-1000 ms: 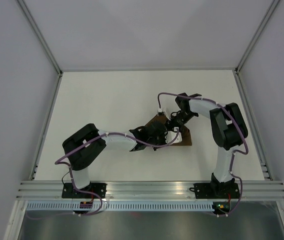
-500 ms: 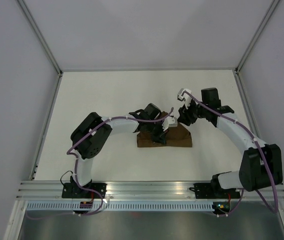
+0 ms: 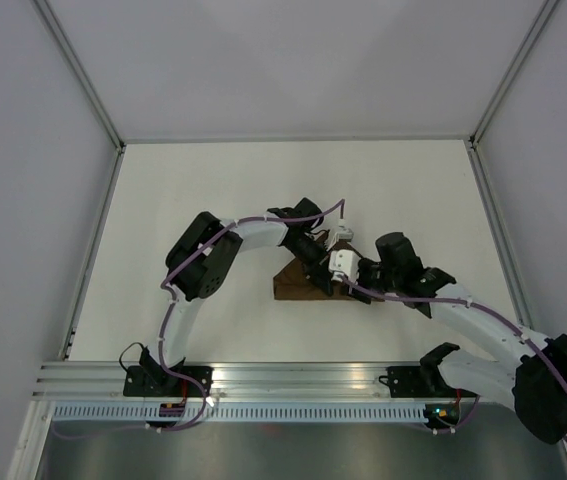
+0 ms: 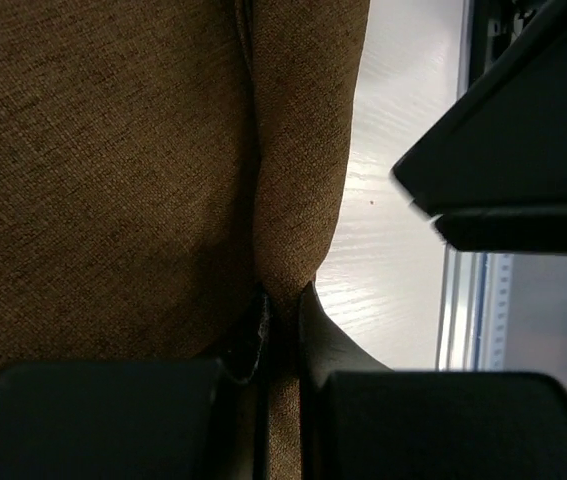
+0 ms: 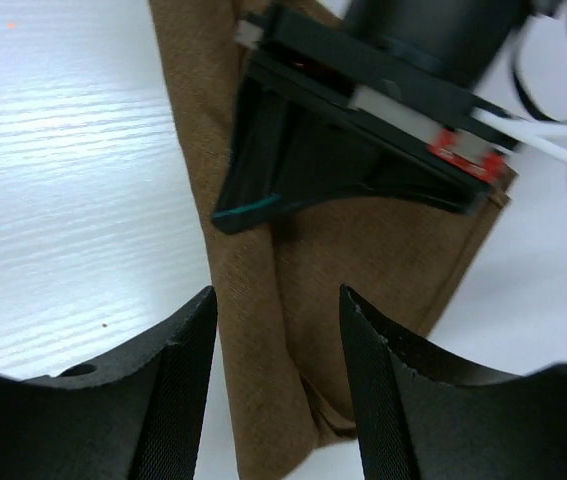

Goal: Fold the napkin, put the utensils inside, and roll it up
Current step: Roll the napkin at the center of the board.

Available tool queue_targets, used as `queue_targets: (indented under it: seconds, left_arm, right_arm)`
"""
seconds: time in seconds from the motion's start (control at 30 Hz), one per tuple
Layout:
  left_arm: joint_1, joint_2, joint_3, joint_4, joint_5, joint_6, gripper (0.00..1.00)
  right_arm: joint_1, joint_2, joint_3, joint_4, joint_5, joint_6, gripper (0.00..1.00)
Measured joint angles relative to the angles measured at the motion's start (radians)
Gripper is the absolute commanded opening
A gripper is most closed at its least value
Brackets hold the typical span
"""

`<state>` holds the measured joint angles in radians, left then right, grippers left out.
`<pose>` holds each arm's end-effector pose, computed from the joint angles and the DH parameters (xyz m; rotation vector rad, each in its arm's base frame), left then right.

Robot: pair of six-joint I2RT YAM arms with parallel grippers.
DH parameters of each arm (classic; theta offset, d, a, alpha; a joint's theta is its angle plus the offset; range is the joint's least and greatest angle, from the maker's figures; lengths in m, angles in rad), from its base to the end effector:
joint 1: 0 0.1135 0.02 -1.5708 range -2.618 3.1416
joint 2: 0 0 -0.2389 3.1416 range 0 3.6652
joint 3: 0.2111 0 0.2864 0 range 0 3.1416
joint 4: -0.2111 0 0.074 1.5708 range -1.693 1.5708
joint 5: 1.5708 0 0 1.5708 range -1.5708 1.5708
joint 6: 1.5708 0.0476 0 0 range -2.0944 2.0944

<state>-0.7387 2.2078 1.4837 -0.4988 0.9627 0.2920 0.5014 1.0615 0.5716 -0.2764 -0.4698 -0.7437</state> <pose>0.3035 -0.3293 0.0699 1.5239 2.1949 -1.4589 0.2201 0.1452 0.1625 -1.5047 1.7018 0.4207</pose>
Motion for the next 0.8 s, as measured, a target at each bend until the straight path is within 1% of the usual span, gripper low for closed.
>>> queue_targets:
  seconds: [0.1,0.2,0.4,0.47,0.5,0.57,0.6,0.63,0.67,0.7,0.8]
  left_arm:
    - [0.000,0.024,0.027,-0.056,0.029,0.000,0.09]
    - [0.000,0.037,0.038,-0.100,0.045,0.000,0.10]
    - [0.000,0.053,0.050,-0.148,0.068,0.000,0.12]
    - [0.000,0.058,0.056,-0.158,0.071,-0.001,0.14]
    - [0.000,0.058,0.056,-0.159,0.071,-0.002,0.18]
    - [0.000,0.061,0.061,-0.164,0.069,-0.002,0.22]
    - [0.000,0.064,0.064,-0.167,0.069,-0.003,0.27]
    - [0.001,0.068,0.067,-0.171,0.069,-0.006,0.29]
    - [0.002,0.070,0.071,-0.175,0.068,-0.008,0.30]
    - [0.002,0.073,0.073,-0.180,0.067,-0.010,0.32]
    - [0.006,0.073,0.075,-0.184,0.064,-0.018,0.31]
  right_arm:
    - [0.087,0.021,-0.043,0.031,0.058,-0.019,0.58]
    - [0.144,0.061,-0.064,0.056,0.098,-0.032,0.58]
    - [0.204,0.124,-0.100,0.126,0.172,-0.043,0.59]
    - [0.212,0.147,-0.109,0.148,0.185,-0.045,0.55]
    - [0.216,0.156,-0.112,0.155,0.191,-0.046,0.51]
    - [0.218,0.170,-0.117,0.167,0.200,-0.046,0.47]
    - [0.220,0.177,-0.119,0.174,0.202,-0.047,0.41]
    - [0.220,0.179,-0.119,0.177,0.203,-0.047,0.19]
    - [0.221,0.180,-0.121,0.177,0.203,-0.049,0.12]
    - [0.223,0.181,-0.122,0.184,0.209,-0.046,0.07]
    - [0.223,0.181,-0.122,0.192,0.209,-0.044,0.02]
